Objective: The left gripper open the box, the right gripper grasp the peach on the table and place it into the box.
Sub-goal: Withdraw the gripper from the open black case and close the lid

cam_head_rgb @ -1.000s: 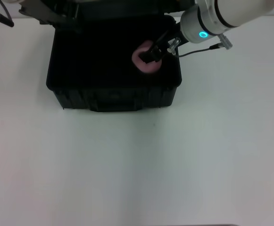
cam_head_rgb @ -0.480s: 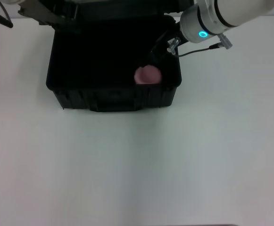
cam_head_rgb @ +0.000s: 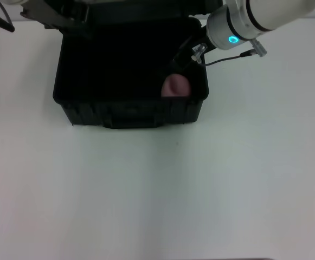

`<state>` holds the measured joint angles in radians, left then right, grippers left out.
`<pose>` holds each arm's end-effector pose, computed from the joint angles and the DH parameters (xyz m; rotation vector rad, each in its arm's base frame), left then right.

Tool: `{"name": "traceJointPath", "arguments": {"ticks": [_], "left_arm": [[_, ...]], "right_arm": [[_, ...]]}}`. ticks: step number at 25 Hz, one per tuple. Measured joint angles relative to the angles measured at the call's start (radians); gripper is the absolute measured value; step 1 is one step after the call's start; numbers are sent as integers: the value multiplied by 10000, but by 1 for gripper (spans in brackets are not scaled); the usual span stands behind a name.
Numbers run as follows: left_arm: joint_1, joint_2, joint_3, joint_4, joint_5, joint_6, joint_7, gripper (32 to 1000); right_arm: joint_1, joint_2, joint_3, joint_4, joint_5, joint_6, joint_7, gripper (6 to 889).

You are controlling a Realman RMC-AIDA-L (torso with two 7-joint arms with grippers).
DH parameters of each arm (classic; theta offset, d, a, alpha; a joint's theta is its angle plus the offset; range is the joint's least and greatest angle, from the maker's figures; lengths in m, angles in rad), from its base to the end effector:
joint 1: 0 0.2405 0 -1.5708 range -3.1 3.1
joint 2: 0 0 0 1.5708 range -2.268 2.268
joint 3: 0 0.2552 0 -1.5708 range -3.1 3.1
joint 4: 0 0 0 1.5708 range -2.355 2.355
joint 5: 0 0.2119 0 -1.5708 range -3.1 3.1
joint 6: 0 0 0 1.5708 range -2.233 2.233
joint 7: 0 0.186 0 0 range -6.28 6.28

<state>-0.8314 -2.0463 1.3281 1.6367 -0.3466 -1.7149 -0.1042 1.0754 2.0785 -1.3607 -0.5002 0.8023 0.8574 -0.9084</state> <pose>-0.0931 0.4070 0.0381 -2.0853 -1.2063 0.1983 0.1454 0.4662 -0.1216 -2.6219 0.6155 -0.2092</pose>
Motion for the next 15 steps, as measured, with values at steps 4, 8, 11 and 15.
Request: {"name": "traceJointPath", "arguments": {"ticks": [4, 8, 11, 15], "left_arm": [[12, 0, -20, 0, -1, 0, 0, 381], [38, 0, -28, 1, -2, 0, 1, 381], [57, 0, -35, 0, -4, 1, 1, 381], [102, 10, -43, 1, -8, 7, 1, 381]], "right_arm": [[-130, 0, 32, -250, 0, 230, 34, 859], [-522, 1, 15, -812, 0, 557, 68, 859], [-754, 0, 16, -1120, 7, 762, 69, 858], [-1009, -2, 2, -1467, 174, 1113, 68, 858]]}}
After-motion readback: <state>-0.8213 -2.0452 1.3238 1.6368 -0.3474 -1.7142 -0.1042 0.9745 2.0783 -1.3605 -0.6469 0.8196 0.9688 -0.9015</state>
